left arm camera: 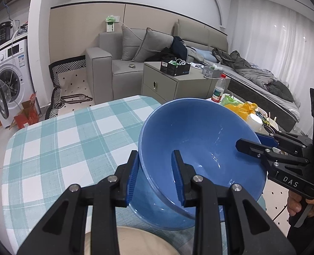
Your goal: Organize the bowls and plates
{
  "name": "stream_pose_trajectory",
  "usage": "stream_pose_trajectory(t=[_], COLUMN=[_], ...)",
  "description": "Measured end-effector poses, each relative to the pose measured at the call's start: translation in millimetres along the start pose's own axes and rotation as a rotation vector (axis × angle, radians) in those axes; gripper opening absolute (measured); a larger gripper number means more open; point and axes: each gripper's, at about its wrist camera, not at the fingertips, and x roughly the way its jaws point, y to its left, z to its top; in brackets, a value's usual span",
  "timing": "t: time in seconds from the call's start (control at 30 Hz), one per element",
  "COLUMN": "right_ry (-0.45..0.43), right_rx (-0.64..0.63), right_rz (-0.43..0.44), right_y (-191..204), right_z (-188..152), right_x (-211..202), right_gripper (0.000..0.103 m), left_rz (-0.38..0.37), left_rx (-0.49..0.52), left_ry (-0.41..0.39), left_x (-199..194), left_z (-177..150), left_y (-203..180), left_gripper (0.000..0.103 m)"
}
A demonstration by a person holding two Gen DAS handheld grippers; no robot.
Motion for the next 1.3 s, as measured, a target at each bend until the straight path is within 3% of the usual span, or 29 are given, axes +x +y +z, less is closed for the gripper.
stream_pose_trajectory(t=[0.73, 1.3], right_ry=[0.062, 0.107], right_rx=[-0.015, -0.046], right_rz=[0.033, 0.006], right_y=[7, 17], right_z=[-14, -26], right_x=[41, 66], right_gripper=[0.028, 0.028], left_rz=[0.054, 0.08], left_rx=[-0.023, -0.026], left_ry=[0.066, 0.122], left_x=[23, 40], left_z=[-18, -32], left_y=[15, 21], left_gripper=[0.029, 0.029])
